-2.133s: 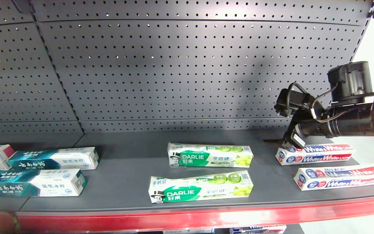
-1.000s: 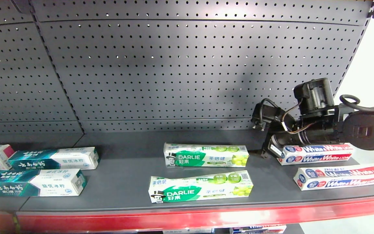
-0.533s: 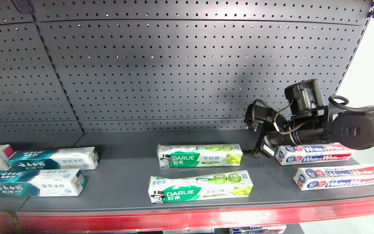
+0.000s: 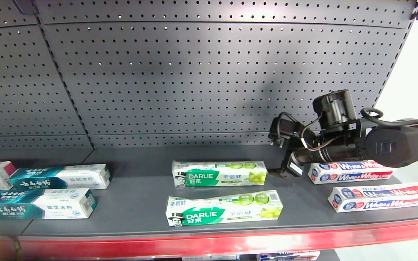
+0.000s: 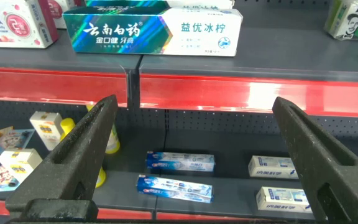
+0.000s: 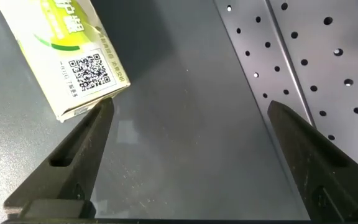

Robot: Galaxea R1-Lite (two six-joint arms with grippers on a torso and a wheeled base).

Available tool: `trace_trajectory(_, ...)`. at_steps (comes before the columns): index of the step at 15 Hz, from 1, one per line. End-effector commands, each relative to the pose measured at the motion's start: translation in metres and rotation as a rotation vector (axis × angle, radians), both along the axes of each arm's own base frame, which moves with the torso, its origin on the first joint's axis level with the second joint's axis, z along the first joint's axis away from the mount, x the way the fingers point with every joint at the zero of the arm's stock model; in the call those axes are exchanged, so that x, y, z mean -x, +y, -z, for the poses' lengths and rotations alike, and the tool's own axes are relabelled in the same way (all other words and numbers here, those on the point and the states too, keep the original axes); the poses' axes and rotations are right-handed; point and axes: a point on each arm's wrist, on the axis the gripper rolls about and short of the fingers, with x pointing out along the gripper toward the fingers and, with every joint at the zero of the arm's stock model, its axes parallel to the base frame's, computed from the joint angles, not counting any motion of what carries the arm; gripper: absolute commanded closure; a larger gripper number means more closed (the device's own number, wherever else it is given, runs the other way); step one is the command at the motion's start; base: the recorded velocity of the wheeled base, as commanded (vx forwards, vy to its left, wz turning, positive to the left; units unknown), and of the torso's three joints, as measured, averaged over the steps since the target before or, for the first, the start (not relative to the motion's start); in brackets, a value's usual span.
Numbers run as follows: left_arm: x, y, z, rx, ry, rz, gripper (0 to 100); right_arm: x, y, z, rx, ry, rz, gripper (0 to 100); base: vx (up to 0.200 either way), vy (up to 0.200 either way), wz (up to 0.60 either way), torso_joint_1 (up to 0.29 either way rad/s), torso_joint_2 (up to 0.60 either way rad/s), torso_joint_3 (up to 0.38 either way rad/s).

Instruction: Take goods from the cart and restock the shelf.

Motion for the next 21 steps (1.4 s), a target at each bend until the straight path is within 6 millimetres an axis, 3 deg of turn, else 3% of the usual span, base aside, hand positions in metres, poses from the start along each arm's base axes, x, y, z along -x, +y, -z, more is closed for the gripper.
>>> trace_trajectory(1, 0.0, 0.0, 0.0, 0.0, 0.0, -0.001, 0, 0.0, 0.0, 0.0, 0.0, 0.001, -0.001, 0, 0.0, 0.0, 0.0, 0.0, 0.0, 0.0)
trace_trajectory(3, 0.0, 0.0, 0.0, 0.0, -0.001, -0.001, 0, 0.004, -0.005, -0.008, -0.009, -0.018, 0.007, 0, 0.0, 0.0, 0.0, 0.0, 0.0, 0.0)
trace_trajectory(6, 0.0, 0.0, 0.0, 0.0, 0.0, -0.001, 0, 0.036, -0.029, -0.038, -0.037, -0.093, 0.032, 0, 0.0, 0.0, 0.0, 0.0, 0.0, 0.0)
trace_trajectory(7, 0.0, 0.0, 0.0, 0.0, -0.001, -0.001, 0, 0.046, -0.033, -0.039, -0.035, -0.096, 0.031, 0, 0.0, 0.0, 0.0, 0.0, 0.0, 0.0)
trace_trajectory(9, 0.0, 0.0, 0.0, -0.001, -0.001, -0.001, 0, 0.088, -0.049, -0.034, -0.063, -0.142, 0.03, 0, 0.0, 0.0, 0.0, 0.0, 0.0, 0.0)
trace_trajectory(12, 0.0, 0.0, 0.0, -0.001, -0.001, -0.001, 0, 0.113, -0.058, -0.022, -0.129, -0.187, 0.041, 0, 0.0, 0.0, 0.0, 0.0, 0.0, 0.0)
trace_trajectory(14, 0.0, 0.0, 0.0, 0.0, -0.001, -0.001, 0, 0.136, -0.064, -0.032, -0.192, -0.238, 0.03, 0, 0.0, 0.0, 0.0, 0.0, 0.0, 0.0)
trace_trajectory(18, 0.0, 0.0, 0.0, 0.0, 0.0, -0.001, 0, 0.14, -0.064, -0.038, -0.267, -0.224, 0.042, 0, 0.0, 0.0, 0.0, 0.0, 0.0, 0.0)
trace_trajectory(21, 0.0, -0.001, 0.0, -0.053, 0.003, 0.047, 0, 0.151, -0.045, -0.045, -0.347, -0.25, -0.026, 0, 0.0, 0.0, 0.0, 0.0, 0.0, 0.0)
